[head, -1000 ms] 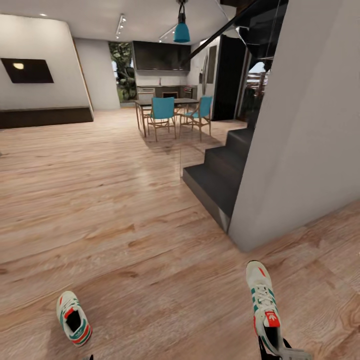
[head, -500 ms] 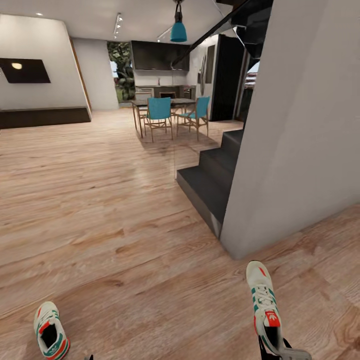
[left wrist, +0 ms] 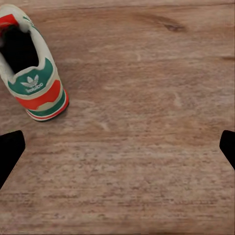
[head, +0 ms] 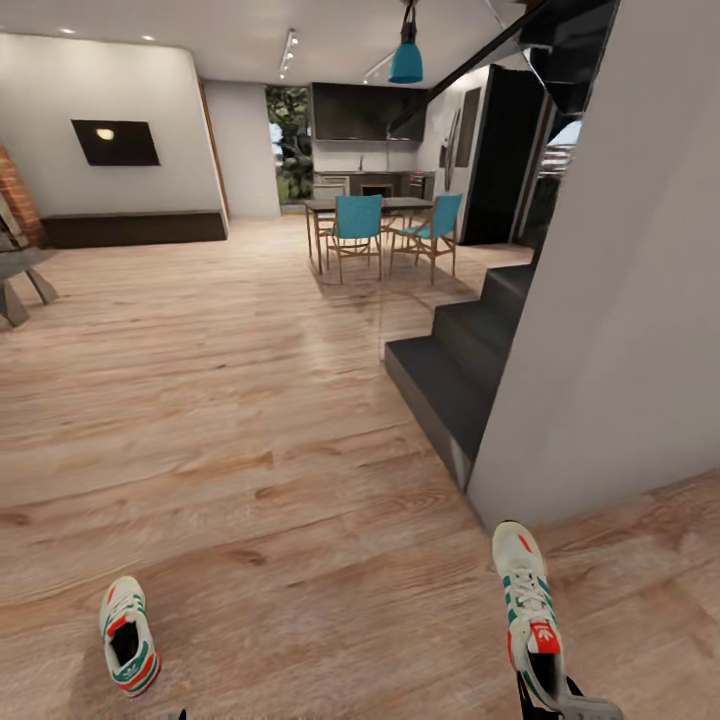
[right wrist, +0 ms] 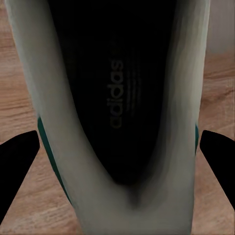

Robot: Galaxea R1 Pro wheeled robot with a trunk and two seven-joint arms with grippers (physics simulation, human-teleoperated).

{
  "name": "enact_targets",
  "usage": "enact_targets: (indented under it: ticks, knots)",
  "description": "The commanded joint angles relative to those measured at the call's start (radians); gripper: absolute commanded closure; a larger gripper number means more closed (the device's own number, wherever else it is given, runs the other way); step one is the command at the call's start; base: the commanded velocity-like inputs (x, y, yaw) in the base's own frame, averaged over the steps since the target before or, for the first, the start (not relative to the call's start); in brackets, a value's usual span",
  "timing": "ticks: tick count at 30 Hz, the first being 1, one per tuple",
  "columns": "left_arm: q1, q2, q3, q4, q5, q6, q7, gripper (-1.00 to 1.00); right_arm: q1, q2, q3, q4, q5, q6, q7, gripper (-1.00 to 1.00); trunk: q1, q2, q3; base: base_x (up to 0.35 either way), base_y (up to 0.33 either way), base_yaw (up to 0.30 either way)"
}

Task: Pick up the two gym shoes and the two sandals from the corridor floor and place them onto the hallstand (shoe rack) in the corridor, making sure they are on the rack and not on the floor. Arrange them so the two gym shoes are next to each other and the two sandals are next to each other.

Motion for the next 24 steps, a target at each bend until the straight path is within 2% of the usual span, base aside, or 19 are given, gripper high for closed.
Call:
enact_targets:
  ticks: [1,24]
  knots:
    - [-0.001,-0.001,0.008,0.001,-0.008,-0.003,-0.006,-1.00,0.000,0.000,0.001,0.000,-0.006,-0.003,0.002,1.00,0.000,0.000,-0.001,0.001,-0.001,0.277]
    - [-0.001,-0.001,0.008,0.001,-0.008,-0.004,-0.006,-1.00,0.000,0.000,0.001,0.000,-0.005,-0.002,0.002,1.00,0.000,0.000,0.007,0.000,0.000,0.275]
